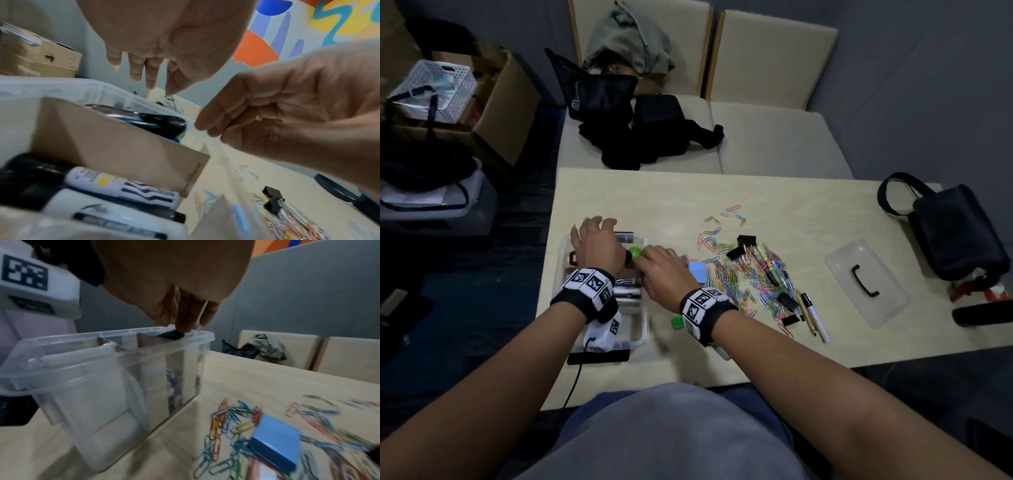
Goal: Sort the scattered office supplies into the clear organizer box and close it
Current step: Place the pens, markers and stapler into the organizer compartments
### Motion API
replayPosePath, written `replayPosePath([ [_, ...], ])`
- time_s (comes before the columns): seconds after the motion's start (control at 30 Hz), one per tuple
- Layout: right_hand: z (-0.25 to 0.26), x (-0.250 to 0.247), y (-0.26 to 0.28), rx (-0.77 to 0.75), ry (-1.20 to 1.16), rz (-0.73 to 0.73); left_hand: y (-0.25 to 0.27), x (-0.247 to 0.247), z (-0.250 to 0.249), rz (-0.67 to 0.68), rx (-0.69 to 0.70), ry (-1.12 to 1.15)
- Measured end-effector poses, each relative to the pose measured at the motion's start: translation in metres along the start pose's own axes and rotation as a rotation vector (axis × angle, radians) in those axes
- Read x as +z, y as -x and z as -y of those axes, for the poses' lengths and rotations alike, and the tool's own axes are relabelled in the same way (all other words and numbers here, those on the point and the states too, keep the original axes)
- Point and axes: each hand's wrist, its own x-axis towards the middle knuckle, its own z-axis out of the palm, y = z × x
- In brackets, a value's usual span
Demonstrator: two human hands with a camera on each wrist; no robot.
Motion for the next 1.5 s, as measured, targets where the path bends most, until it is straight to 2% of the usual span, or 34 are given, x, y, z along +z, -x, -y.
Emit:
replayPosePath([
  [0.1,-0.027,-0.01,0.02,0.117,-0.04,-0.079,0.002,0.01,-0.027,-0.023,0.06,0.036],
  [0.23,-0.072,-0.027,0.053,0.278,-0.048,-0.093,0.01,0.023,-0.07,0.005,0.138,0.038],
  [0.47,-0.161,-0.045,0.139,0.593,-0.039,-0.098,0.025,0.062,-0.144,0.235,0.252,0.082],
  [0.67,-0.22,-0.05,0.198,0.83,-0.029,-0.009,0.037,0.099,-0.196,0.501,0.33,0.068],
  [0.83,-0.255,-0.05,0.233,0.972,-0.005,0.126,0.045,0.136,-0.235,0.607,0.351,0.018],
  [0.93,-0.268,-0.045,0.247,1.049,-0.021,0.237,0.049,0.16,-0.257,0.659,0.321,0.019],
  [1.1,-0.281,-0.027,0.256,1.058,-0.103,0.337,0.045,0.192,-0.282,0.659,0.22,0.017],
  [1.3,-0.295,-0.015,0.259,1.063,-0.254,0.343,0.022,0.214,-0.302,0.585,0.059,-0.046],
  [1.5,-0.309,-0.012,0.261,1.049,-0.333,0.414,0.013,0.233,-0.317,0.599,-0.049,-0.044],
])
